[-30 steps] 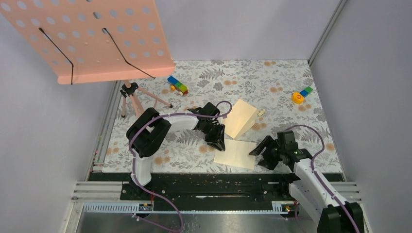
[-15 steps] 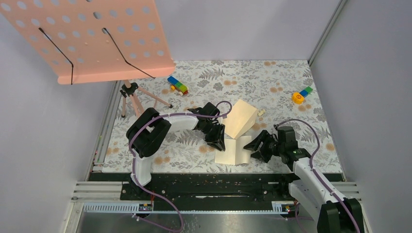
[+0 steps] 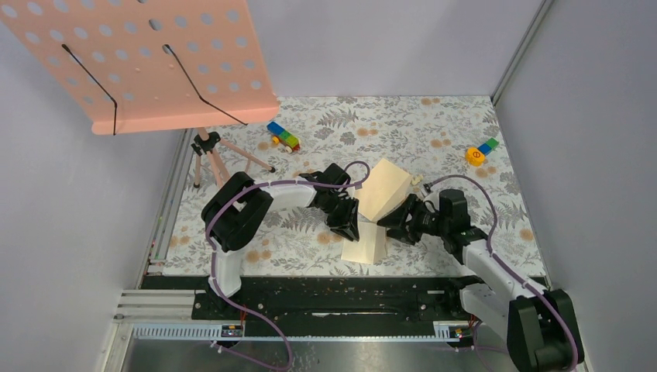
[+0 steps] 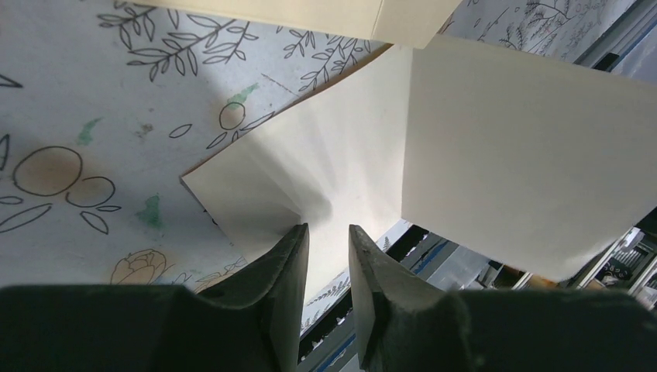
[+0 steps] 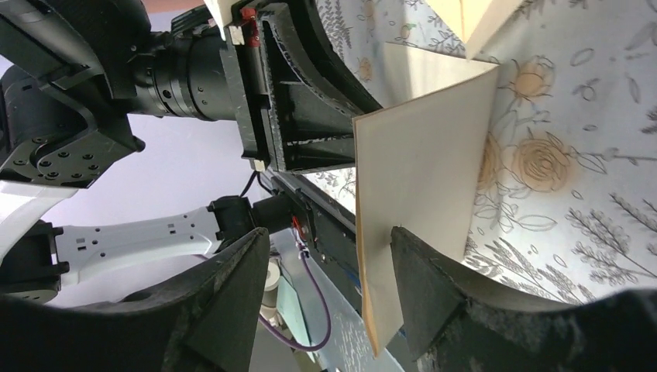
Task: Place the letter into the envelope and seal it
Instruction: Fold the letter at the center of the board.
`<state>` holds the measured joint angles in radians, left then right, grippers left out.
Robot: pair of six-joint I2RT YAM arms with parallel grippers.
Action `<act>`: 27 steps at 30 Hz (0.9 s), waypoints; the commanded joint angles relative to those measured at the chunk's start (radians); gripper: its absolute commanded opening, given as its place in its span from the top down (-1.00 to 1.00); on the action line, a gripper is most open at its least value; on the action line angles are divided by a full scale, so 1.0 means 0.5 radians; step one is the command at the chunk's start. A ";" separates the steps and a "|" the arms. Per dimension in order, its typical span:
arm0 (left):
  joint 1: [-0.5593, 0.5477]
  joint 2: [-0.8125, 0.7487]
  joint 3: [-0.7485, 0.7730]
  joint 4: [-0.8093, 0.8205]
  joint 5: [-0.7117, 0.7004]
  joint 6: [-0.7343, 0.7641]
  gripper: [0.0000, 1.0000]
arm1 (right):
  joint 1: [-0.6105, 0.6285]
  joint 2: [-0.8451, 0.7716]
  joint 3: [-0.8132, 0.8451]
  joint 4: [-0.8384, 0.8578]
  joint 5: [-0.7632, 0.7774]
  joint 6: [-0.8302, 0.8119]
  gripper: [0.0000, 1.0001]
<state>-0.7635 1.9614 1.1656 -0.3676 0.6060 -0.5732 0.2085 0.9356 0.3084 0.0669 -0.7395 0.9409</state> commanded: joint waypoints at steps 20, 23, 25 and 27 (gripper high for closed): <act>0.097 0.052 -0.036 -0.067 -0.105 0.152 0.43 | 0.347 0.829 0.146 0.607 0.426 0.208 0.45; 0.095 0.048 -0.037 -0.067 -0.098 0.146 0.43 | 0.358 0.945 0.156 0.702 0.338 0.208 0.21; 0.097 0.045 -0.042 -0.071 -0.098 0.148 0.43 | 0.369 1.005 0.185 0.739 0.287 0.207 0.15; 0.095 0.039 -0.042 -0.085 -0.103 0.152 0.43 | 0.390 1.050 0.220 0.743 0.263 0.197 0.07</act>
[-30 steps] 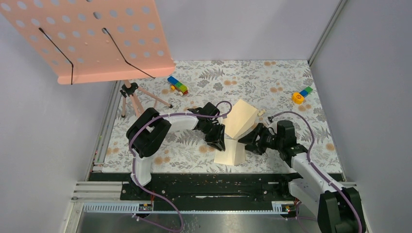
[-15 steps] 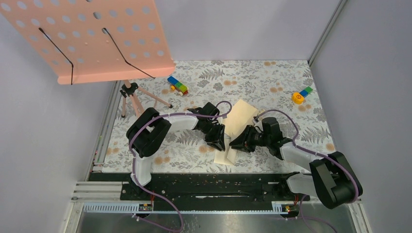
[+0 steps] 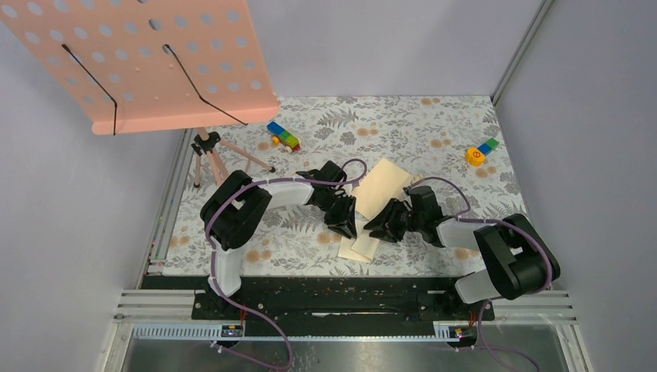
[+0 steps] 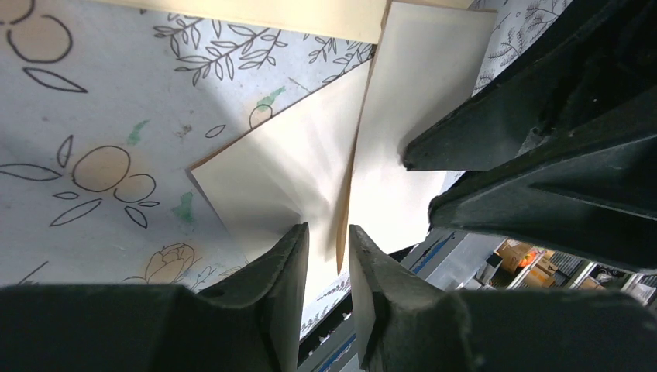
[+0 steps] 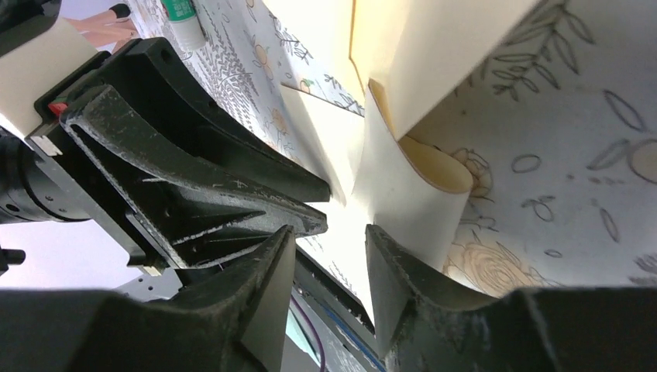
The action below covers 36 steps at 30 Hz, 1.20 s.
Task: Place the letter into the envelope and seal it
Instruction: Fold the letter at the center of the board.
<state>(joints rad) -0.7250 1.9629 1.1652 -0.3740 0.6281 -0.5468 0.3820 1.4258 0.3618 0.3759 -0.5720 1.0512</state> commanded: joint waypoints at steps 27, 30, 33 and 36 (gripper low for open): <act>0.084 -0.354 -0.057 -0.284 -0.309 0.125 0.41 | 0.177 0.416 0.246 0.210 -0.107 -0.056 -0.09; 0.090 -0.338 -0.087 -0.302 -0.312 0.115 0.37 | 0.181 0.422 0.267 0.192 -0.099 -0.065 -0.08; 0.089 -0.341 -0.142 -0.261 -0.276 0.099 0.24 | 0.184 0.468 0.284 0.197 -0.089 -0.063 -0.08; 0.085 -0.373 -0.186 -0.219 -0.242 0.086 0.12 | 0.184 0.508 0.290 0.223 -0.073 -0.038 -0.08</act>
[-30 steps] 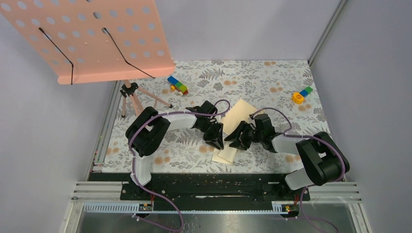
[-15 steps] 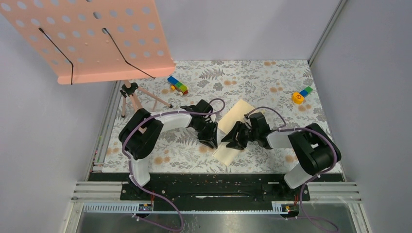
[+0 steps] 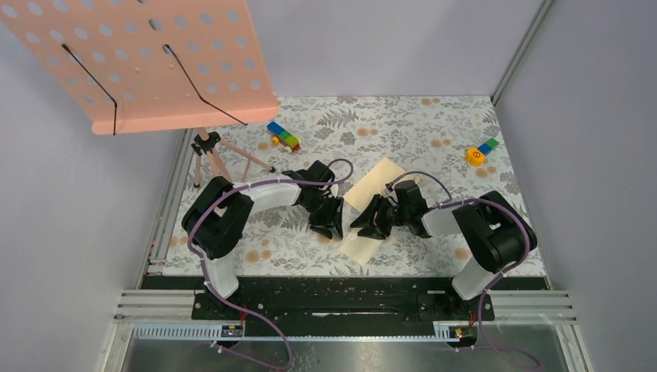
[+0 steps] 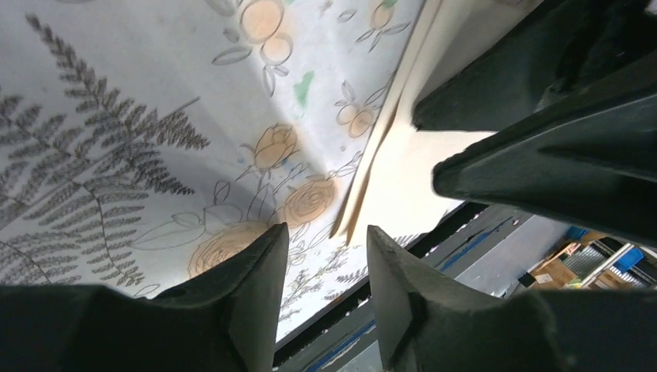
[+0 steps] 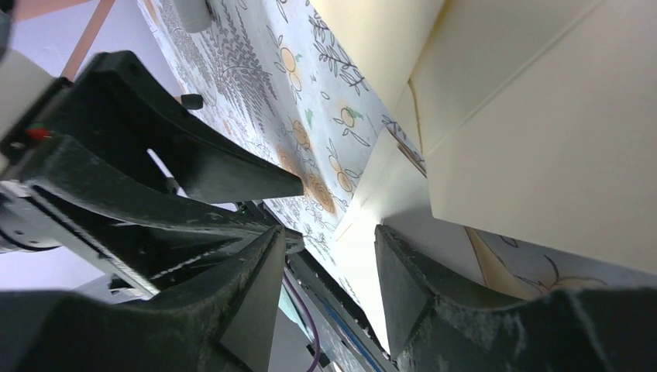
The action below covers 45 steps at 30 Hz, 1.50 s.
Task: Place the letter into the envelope and seal it
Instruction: Fold the letter at the center of the board.
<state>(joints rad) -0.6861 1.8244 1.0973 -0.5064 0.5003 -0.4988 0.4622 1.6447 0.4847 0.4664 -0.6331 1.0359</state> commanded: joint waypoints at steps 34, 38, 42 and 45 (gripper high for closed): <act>-0.062 0.147 -0.241 0.439 0.207 -0.290 0.81 | 0.024 -0.709 0.120 -0.761 0.420 -0.260 0.24; -0.063 0.158 -0.225 0.442 0.204 -0.303 0.81 | 0.024 -0.917 0.050 -1.064 0.509 -0.408 0.58; -0.063 0.171 -0.185 0.425 0.207 -0.298 0.81 | 0.024 -0.932 -0.102 -1.050 0.446 -0.413 0.94; -0.061 0.164 -0.173 0.416 0.203 -0.297 0.81 | 0.031 -0.875 -0.186 -0.856 0.385 -0.358 1.00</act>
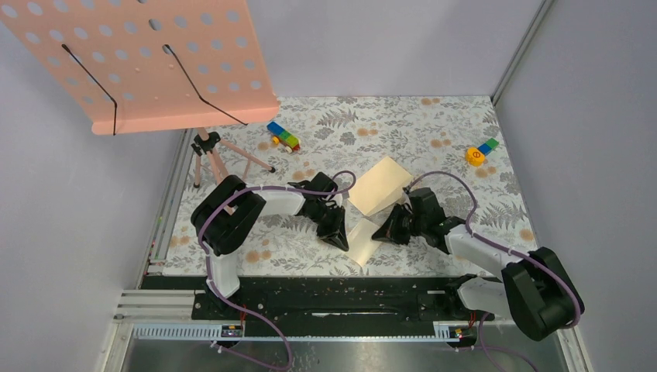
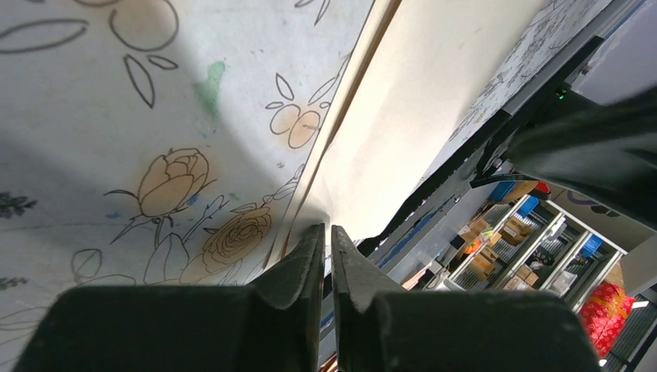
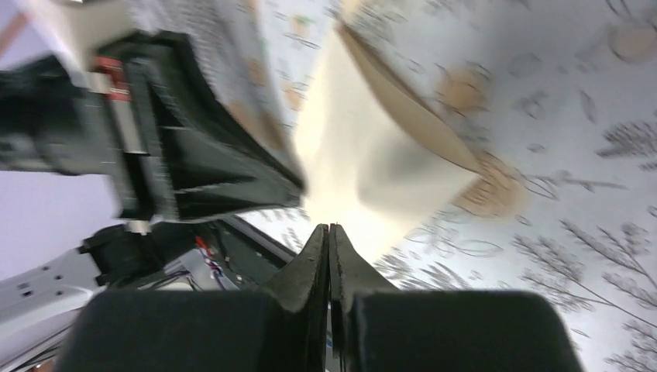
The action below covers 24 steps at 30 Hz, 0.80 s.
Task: Place the letter into the envelope and seal it
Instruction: Fold the letter at the center of the board.
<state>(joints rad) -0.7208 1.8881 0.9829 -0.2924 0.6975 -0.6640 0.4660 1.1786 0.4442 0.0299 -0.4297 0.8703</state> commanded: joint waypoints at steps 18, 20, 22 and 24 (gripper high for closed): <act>-0.003 -0.288 0.143 -0.166 -0.185 0.071 0.40 | 0.052 0.802 -0.079 0.415 0.002 0.106 1.00; -0.023 -0.270 0.148 -0.106 -0.122 0.053 0.39 | 0.053 0.809 -0.075 0.412 -0.002 0.104 1.00; -0.043 -0.207 0.154 -0.042 -0.014 0.043 0.40 | 0.053 0.807 -0.069 0.407 0.000 0.101 1.00; -0.057 -0.122 0.159 0.006 0.031 0.037 0.43 | 0.053 0.803 -0.070 0.401 -0.003 0.101 1.00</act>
<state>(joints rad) -0.7311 1.7840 1.0286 -0.3542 0.6365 -0.6395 0.4843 1.5410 0.4217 0.3092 -0.5415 0.9501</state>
